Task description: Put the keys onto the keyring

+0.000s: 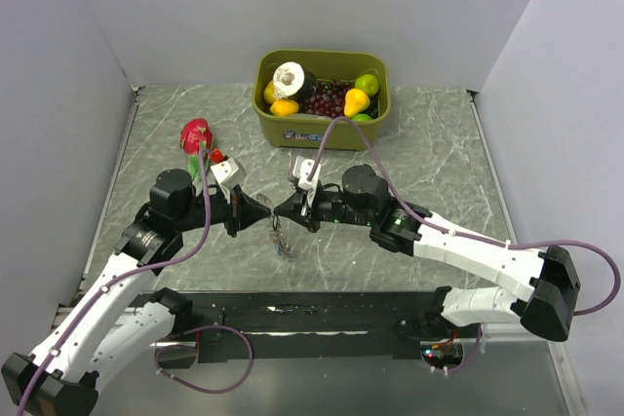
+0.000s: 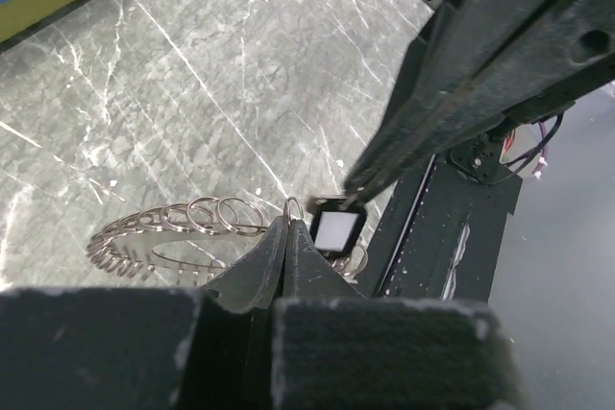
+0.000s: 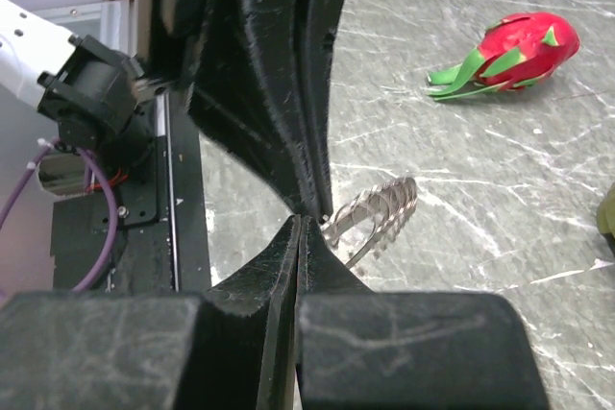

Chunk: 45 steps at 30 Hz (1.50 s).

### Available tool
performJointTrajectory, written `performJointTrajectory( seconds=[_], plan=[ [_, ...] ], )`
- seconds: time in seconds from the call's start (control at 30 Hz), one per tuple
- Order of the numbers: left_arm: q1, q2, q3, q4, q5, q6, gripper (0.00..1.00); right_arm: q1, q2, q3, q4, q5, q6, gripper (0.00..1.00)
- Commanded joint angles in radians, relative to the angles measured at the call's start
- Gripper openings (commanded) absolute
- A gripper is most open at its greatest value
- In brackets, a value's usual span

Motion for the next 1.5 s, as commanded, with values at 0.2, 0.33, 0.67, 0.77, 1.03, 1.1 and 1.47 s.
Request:
performJointTrajectory(
  seconds=[0.2, 0.33, 0.67, 0.77, 1.03, 1.1, 1.47],
  plan=[
    [-0.004, -0.019, 0.037, 0.049, 0.006, 0.001, 0.01, 0.000, -0.046, -0.011, -0.019, 0.021, -0.062, 0.00],
    [-0.004, -0.025, 0.030, 0.052, 0.011, -0.002, 0.01, -0.001, -0.060, -0.026, -0.006, 0.042, -0.062, 0.00],
    [-0.004, -0.018, 0.035, 0.042, 0.007, 0.006, 0.01, -0.001, -0.130, -0.075, 0.057, 0.045, -0.028, 0.00],
    [-0.004, -0.015, 0.037, 0.040, 0.007, 0.008, 0.01, -0.003, -0.169, -0.094, 0.090, 0.038, -0.010, 0.00],
    [-0.004, -0.022, 0.034, 0.051, 0.037, 0.005, 0.01, -0.004, -0.147, -0.077, 0.050, 0.055, -0.039, 0.00],
    [-0.004, -0.025, 0.030, 0.057, 0.049, 0.005, 0.01, -0.004, -0.121, -0.063, 0.042, 0.044, -0.051, 0.00],
    [-0.005, -0.028, 0.026, 0.068, 0.080, -0.008, 0.01, -0.004, -0.040, -0.014, 0.048, -0.005, -0.051, 0.00]
  ],
)
